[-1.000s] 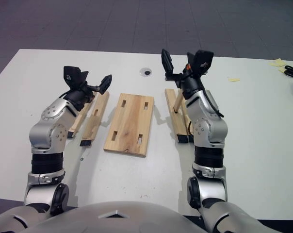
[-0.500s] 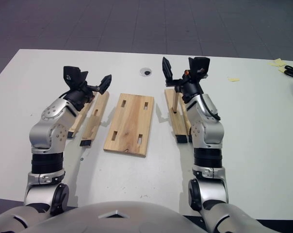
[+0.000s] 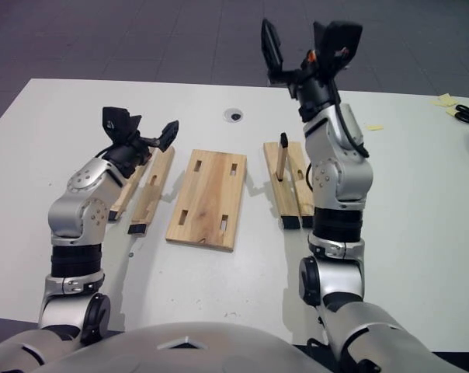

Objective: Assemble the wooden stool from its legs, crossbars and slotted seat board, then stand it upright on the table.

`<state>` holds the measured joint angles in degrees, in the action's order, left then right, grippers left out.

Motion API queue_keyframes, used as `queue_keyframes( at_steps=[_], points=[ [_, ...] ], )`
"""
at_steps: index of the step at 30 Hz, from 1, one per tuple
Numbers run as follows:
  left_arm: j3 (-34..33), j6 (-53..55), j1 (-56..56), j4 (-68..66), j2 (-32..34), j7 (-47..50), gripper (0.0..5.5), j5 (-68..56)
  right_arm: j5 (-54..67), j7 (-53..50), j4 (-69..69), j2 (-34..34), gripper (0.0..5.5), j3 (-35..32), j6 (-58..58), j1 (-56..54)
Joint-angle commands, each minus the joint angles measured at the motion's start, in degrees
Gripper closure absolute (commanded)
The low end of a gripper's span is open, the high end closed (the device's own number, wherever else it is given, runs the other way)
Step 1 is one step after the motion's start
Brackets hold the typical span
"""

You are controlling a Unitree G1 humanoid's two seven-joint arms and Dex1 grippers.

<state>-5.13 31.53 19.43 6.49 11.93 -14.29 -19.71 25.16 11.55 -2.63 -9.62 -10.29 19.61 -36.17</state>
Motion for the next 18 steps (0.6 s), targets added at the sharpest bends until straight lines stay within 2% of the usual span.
queue_keyframes(
  at_steps=[1,3,4,11,18],
  points=[
    [0.29,-0.22,0.17,0.27,-0.3,0.26,0.1,0.53,-3.8,2.63,11.69,-0.58,0.11,5.37,5.92,10.53],
    [0.48,-0.1,0.26,0.24,-0.41,0.25,0.1,0.51,-9.06,3.64,18.71,-3.03,0.11,9.46,6.35,17.61],
    [0.25,0.02,0.19,0.32,-0.33,0.29,0.1,0.39,-9.61,3.66,19.38,-3.5,0.11,9.22,6.05,19.16],
    [0.96,0.72,-1.73,1.76,-1.47,0.55,0.1,-0.11,0.91,6.81,11.26,-0.25,0.11,0.61,4.51,14.81],
    [1.1,0.58,-1.86,1.84,-1.42,0.19,0.1,0.28,10.22,6.39,0.61,2.8,0.11,-3.1,7.58,15.55]
  ],
)
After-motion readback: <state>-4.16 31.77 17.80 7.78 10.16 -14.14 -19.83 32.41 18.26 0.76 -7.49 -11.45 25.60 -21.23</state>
